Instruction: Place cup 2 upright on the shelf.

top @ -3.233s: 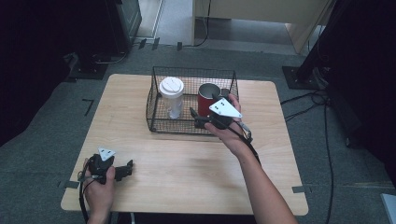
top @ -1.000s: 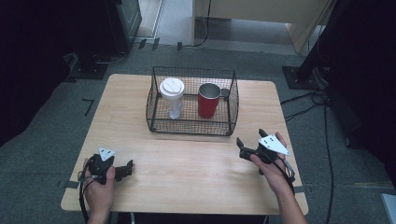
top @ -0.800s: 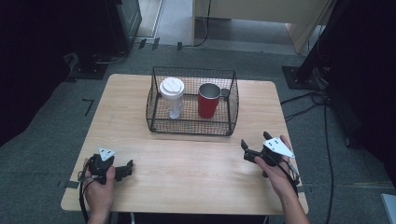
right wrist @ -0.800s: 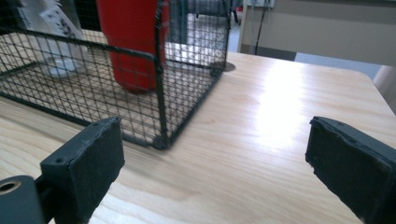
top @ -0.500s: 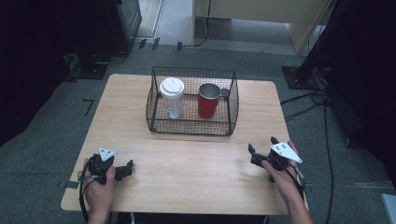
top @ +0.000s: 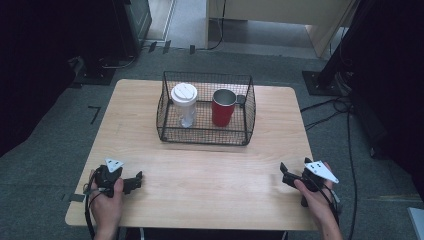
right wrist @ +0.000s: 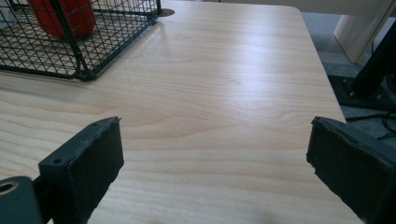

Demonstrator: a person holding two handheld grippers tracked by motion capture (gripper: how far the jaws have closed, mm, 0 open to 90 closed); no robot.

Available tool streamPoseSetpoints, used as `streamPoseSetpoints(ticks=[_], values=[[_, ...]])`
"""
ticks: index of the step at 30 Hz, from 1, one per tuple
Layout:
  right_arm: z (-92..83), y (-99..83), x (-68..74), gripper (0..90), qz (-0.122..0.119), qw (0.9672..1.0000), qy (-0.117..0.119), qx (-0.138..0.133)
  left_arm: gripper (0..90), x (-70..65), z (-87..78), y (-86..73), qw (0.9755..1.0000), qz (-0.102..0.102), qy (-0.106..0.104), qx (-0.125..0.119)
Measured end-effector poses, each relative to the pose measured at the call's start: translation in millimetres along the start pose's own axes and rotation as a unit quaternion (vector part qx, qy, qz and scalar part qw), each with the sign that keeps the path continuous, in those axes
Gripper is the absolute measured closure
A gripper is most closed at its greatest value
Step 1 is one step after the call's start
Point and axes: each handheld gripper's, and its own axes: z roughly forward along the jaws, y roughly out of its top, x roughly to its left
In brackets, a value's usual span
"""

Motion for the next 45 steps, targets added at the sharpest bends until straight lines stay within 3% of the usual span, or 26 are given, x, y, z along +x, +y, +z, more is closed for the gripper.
streamPoseSetpoints(ticks=[8,14,21,34,45], values=[[-8.8,-5.2,-13.0,2.4,-0.005,0.9982,-0.017,0.058,0.0,0.0,0.0,0.0,1.0,0.0,0.0,0.0],[-11.5,-10.2,-18.9,0.1,-0.008,0.9912,-0.017,0.131,0.0,0.0,0.0,0.0,1.0,0.0,0.0,0.0],[-14.2,-14.1,-23.1,0.0,-0.005,0.9854,-0.011,0.17,0.0,0.0,0.0,0.0,1.0,0.0,0.0,0.0],[-27.4,-20.2,-28.9,0.0,-0.022,0.985,0.011,0.171,0.0,0.0,0.0,0.0,1.0,0.0,0.0,0.0],[-28.6,-20.8,-29.3,0.0,-0.016,0.9852,0.001,0.171,0.0,-1.3,0.7,0.7,1.0,0.003,-0.004,0.0]])
